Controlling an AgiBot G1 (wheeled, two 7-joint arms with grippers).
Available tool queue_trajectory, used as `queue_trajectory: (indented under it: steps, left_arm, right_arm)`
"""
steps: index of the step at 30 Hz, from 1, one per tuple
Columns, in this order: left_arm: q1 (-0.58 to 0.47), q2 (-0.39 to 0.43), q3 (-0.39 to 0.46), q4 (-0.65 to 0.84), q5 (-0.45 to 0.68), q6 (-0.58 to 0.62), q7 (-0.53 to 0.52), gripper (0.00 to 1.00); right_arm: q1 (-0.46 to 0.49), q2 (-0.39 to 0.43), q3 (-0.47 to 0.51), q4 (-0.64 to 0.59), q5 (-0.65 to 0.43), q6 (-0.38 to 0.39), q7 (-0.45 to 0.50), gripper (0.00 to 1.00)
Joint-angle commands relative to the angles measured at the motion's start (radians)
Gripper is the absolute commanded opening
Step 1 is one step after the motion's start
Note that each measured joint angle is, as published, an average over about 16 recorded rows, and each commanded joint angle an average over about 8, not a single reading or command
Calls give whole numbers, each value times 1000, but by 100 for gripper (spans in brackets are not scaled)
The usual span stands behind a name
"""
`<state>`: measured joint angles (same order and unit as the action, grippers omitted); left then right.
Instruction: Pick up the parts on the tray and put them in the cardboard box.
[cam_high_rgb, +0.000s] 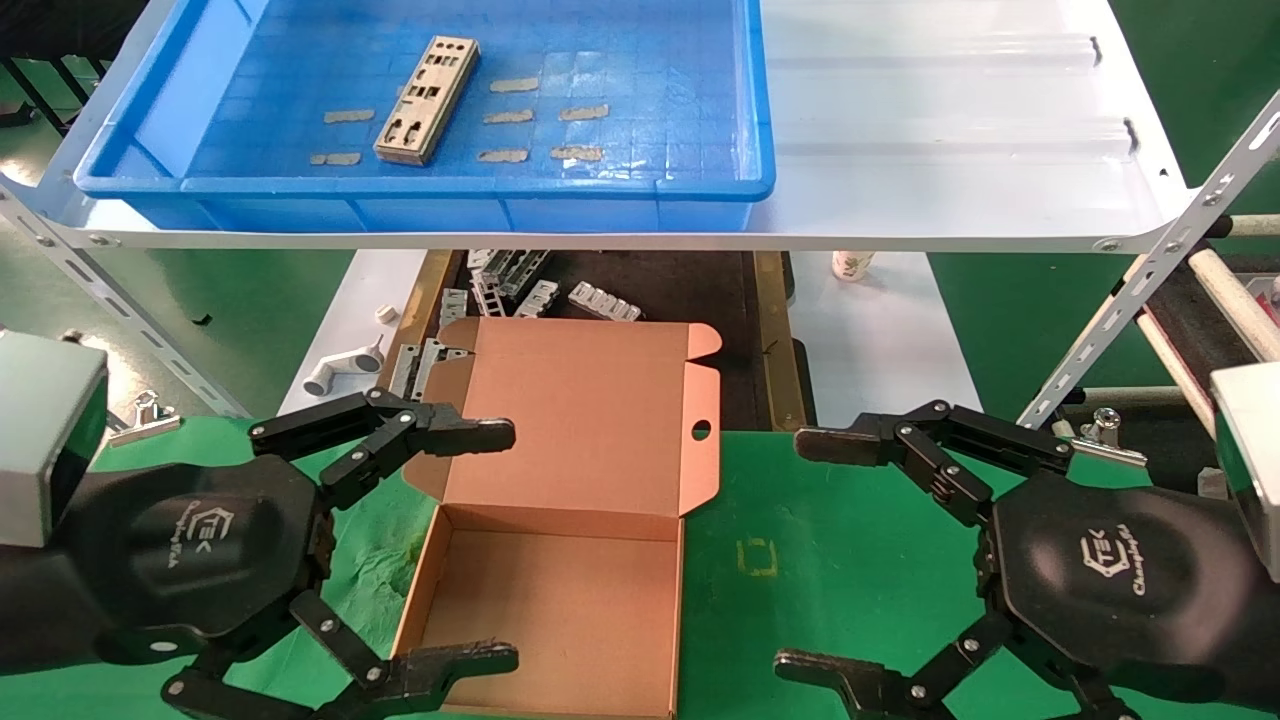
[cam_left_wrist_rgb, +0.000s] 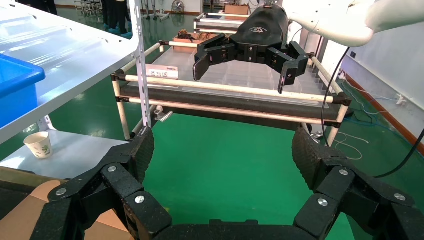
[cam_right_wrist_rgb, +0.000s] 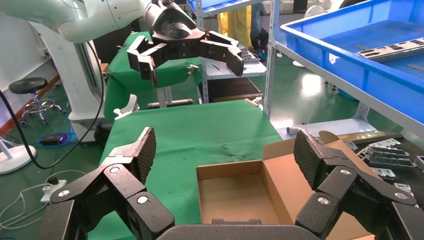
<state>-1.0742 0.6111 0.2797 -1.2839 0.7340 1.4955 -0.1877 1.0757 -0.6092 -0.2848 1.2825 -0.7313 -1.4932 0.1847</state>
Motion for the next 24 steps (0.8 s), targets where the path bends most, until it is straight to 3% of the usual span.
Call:
queue_trajectory:
  steps: [1, 11, 13, 19, 21, 24]
  left_arm:
    - [0, 0, 0, 0, 0, 0, 0, 100]
    - [0, 0, 0, 0, 0, 0, 0, 100]
    - [0, 0, 0, 0, 0, 0, 0, 100]
    - [0, 0, 0, 0, -1, -1, 0, 100]
    - [-1, 1, -1, 2, -1, -3, 0, 100]
    - [-11, 7, -4, 7, 1, -21, -2, 100]
  right_arm:
    - [0, 0, 0, 0, 0, 0, 0, 100]
    - [0, 0, 0, 0, 0, 0, 0, 98]
    - [0, 0, 0, 0, 0, 0, 0, 85]
    - [0, 0, 0, 0, 0, 0, 0, 13]
    - [0, 0, 0, 0, 0, 0, 0, 2]
    - [0, 0, 0, 0, 0, 0, 0, 0]
